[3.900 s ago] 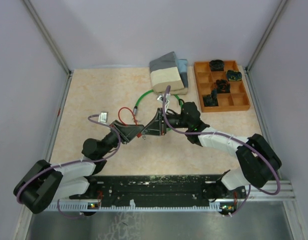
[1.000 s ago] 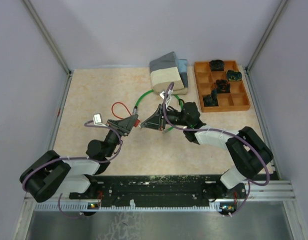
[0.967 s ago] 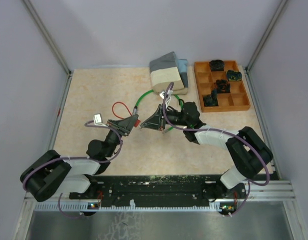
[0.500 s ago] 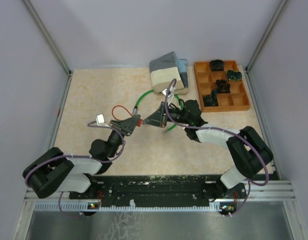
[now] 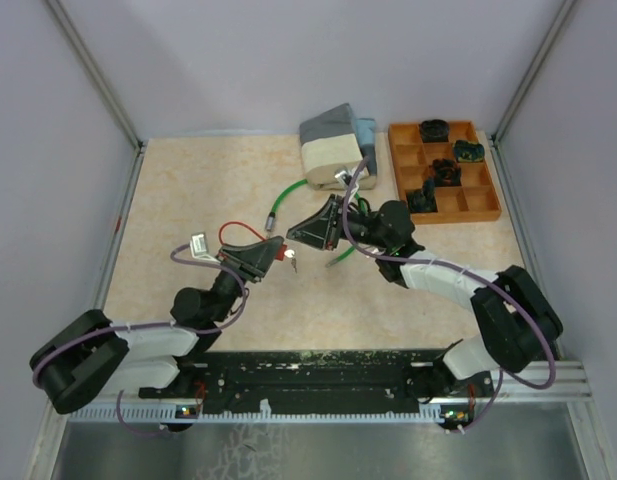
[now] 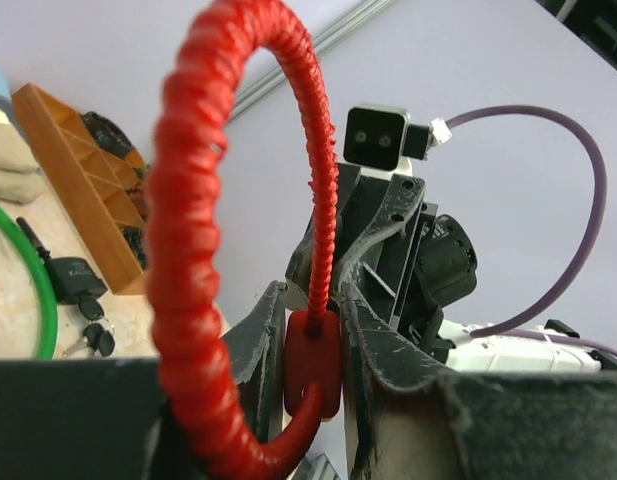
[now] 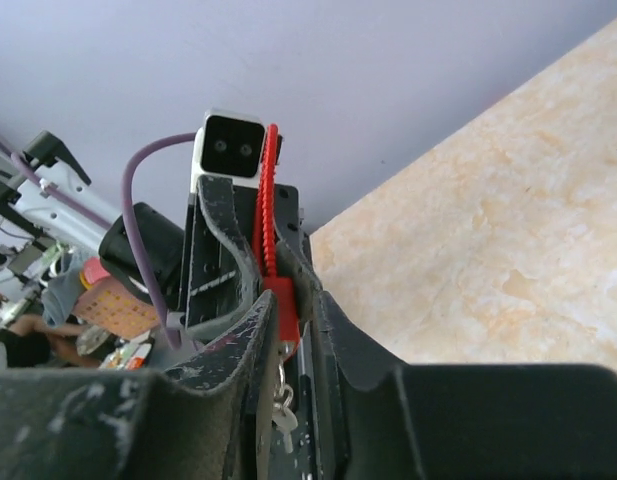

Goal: Unlock with the key
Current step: Unlock the lock.

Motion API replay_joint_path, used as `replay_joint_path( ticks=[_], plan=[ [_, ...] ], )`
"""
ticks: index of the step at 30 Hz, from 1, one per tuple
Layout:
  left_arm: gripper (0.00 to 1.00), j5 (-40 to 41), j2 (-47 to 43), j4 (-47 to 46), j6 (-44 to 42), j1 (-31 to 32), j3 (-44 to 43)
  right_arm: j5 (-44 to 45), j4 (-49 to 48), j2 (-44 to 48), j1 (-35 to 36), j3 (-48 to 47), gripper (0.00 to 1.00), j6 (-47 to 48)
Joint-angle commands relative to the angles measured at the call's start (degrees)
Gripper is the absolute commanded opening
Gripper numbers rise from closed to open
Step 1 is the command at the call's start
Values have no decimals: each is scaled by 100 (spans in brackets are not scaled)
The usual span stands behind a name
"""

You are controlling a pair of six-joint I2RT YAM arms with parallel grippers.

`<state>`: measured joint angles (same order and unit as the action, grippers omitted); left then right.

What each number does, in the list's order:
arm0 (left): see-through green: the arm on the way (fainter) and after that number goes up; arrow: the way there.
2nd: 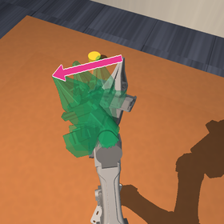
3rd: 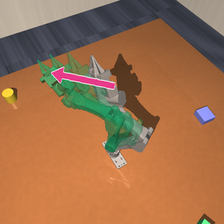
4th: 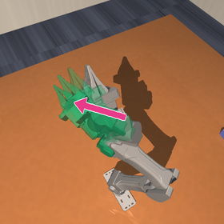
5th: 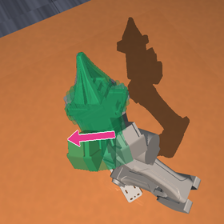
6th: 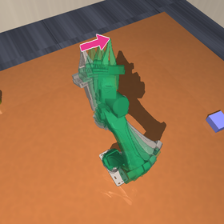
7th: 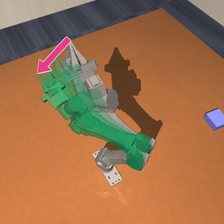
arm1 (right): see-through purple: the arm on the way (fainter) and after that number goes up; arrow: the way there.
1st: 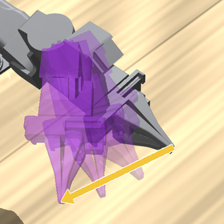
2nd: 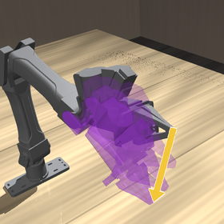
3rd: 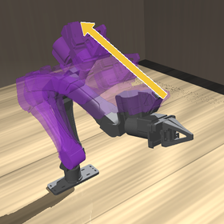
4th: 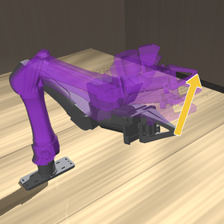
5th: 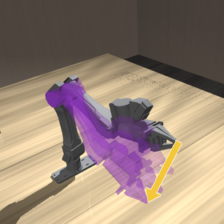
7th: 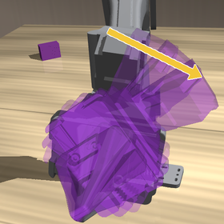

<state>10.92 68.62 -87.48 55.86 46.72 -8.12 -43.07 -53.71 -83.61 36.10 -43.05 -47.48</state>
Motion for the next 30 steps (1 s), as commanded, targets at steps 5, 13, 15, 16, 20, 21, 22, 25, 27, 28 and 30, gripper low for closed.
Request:
replay_joint_path(
  ticks=[5, 13, 15, 16, 20, 21, 22, 25, 27, 28, 30],
  plan=[
    [0, 76, -361, -479, -387, 6, -32, 87, 421, 757, 38, 520, 25, 417],
    [0, -20, -209, -580, -303, -23, -125, -18, 294, 933, 94, 704, 30, 349],
    [0, -74, -154, -620, -275, -23, -128, -51, 126, 887, 99, 692, 30, 280],
    [0, -81, -140, -621, -255, -26, -135, -71, 23, 856, 101, 686, 30, 230],
    [0, -107, -125, -609, -242, -23, -153, -205, -459, 703, 106, 676, 29, -47],
    [0, -112, -115, -604, -248, -25, -159, -248, -597, 660, 108, 675, 28, -120],
    [0, -108, -106, -603, -243, -29, -166, -280, -698, 615, 108, 668, 28, -201],
    [0, -114, -71, -610, -226, -26, -179, -320, -825, 504, 130, 626, 26, -306],
    [0, -136, -41, -654, -207, -25, -188, -318, -817, 435, 151, 591, 24, -313],
    [0, -134, -26, -671, -205, -29, -182, -301, -815, 415, 165, 580, 24, -314],
    [0, -134, -25, -681, -189, -31, -183, -198, -740, 399, 174, 587, 24, -286]
  ],
)
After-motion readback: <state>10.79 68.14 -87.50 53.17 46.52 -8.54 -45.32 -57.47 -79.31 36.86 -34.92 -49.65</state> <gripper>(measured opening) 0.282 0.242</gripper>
